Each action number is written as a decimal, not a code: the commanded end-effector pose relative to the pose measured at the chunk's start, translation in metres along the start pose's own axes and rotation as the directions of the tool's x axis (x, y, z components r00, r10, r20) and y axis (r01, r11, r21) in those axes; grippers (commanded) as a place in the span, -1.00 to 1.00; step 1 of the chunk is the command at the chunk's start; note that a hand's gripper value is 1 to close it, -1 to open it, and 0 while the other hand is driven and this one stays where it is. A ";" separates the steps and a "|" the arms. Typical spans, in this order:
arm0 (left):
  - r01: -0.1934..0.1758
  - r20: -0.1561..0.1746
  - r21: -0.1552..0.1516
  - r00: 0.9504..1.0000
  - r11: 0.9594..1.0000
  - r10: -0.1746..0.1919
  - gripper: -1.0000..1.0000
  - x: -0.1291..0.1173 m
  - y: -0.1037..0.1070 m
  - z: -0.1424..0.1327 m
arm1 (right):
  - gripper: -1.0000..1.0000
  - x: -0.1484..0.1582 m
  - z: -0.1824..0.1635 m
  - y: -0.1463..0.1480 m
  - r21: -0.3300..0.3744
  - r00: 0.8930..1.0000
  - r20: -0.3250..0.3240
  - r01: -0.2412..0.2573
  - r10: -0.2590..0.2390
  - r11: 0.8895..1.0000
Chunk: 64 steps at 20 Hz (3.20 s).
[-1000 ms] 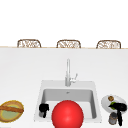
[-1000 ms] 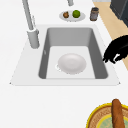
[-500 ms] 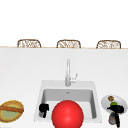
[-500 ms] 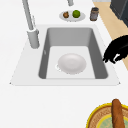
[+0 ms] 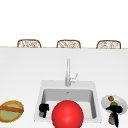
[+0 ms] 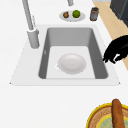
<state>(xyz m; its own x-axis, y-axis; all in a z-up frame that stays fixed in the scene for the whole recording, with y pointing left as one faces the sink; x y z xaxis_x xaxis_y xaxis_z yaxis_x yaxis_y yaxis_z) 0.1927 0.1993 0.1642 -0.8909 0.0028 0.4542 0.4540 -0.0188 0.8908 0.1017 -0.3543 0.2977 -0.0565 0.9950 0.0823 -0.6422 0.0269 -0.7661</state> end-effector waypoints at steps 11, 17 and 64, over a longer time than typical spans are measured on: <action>0.000 0.000 0.000 1.000 1.000 0.000 0.00 0.000 0.000 0.000 | -1.00 -0.021 -0.046 0.007 0.043 0.999 0.040 -0.008 0.006 0.999; 0.000 0.000 0.000 1.000 1.000 0.000 0.00 0.000 0.000 0.000 | -1.00 -0.026 -0.063 0.014 0.038 0.999 0.034 -0.012 0.011 0.999; 0.000 0.000 0.000 1.000 1.000 0.000 0.00 0.000 0.000 0.000 | -1.00 -0.061 -0.095 -0.006 -0.074 0.999 0.045 -0.001 0.005 0.997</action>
<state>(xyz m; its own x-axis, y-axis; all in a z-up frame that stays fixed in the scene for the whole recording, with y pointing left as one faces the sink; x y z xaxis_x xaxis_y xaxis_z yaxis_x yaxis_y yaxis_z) 0.1927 0.1993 0.1642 -0.8909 0.0028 0.4542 0.4540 -0.0188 0.8908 0.1807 -0.3986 0.2269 -0.0898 0.9905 0.1038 -0.5550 0.0368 -0.8311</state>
